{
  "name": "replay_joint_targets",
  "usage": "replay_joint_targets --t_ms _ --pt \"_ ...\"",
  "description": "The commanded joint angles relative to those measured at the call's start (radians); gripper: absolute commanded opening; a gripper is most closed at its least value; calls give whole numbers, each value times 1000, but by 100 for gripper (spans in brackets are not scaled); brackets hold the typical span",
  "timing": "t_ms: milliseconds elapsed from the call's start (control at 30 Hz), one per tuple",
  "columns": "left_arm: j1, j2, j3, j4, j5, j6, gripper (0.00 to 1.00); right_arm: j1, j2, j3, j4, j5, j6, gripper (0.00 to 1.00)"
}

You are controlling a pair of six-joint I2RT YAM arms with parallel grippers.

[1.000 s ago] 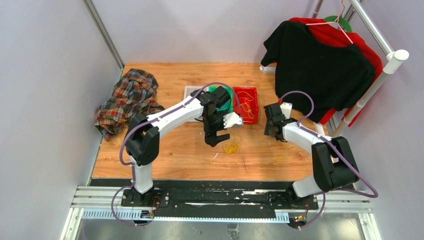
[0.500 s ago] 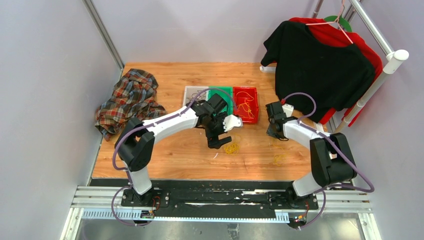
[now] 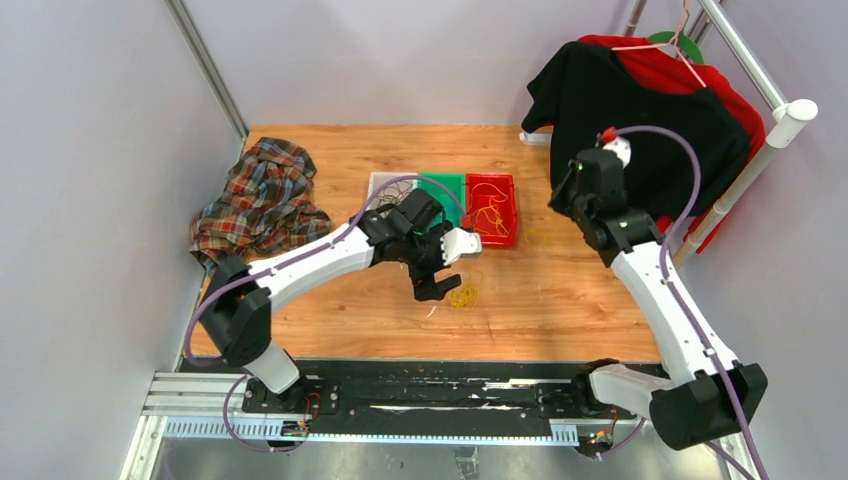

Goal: Untangle the cables

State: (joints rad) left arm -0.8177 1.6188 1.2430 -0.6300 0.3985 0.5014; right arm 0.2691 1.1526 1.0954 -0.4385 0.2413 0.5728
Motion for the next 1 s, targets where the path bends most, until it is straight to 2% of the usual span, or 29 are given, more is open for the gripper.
replay_joint_targets --t_ms 0,167,300,400,633,767,967 --pt "-2 -117 -17 61 -82 -53 98 -4 7 160 -18 -110 -58 1" --pt "12 -227 -17 93 -356 -134 98 11 61 276 112 -195 -139 1" --pt "113 -306 -35 104 -337 -188 98 24 120 294 255 -198 -180 1" --pt "197 -335 -25 85 -298 -223 98 35 184 335 285 -196 -207 1" --pt "244 -425 7 48 -542 -176 98 79 302 377 360 -211 -240 1" --pt "276 -446 25 18 -511 -183 98 128 354 351 418 -179 -287 1" --pt "276 -467 43 -42 -408 -176 98 207 391 213 602 -122 -450 1"
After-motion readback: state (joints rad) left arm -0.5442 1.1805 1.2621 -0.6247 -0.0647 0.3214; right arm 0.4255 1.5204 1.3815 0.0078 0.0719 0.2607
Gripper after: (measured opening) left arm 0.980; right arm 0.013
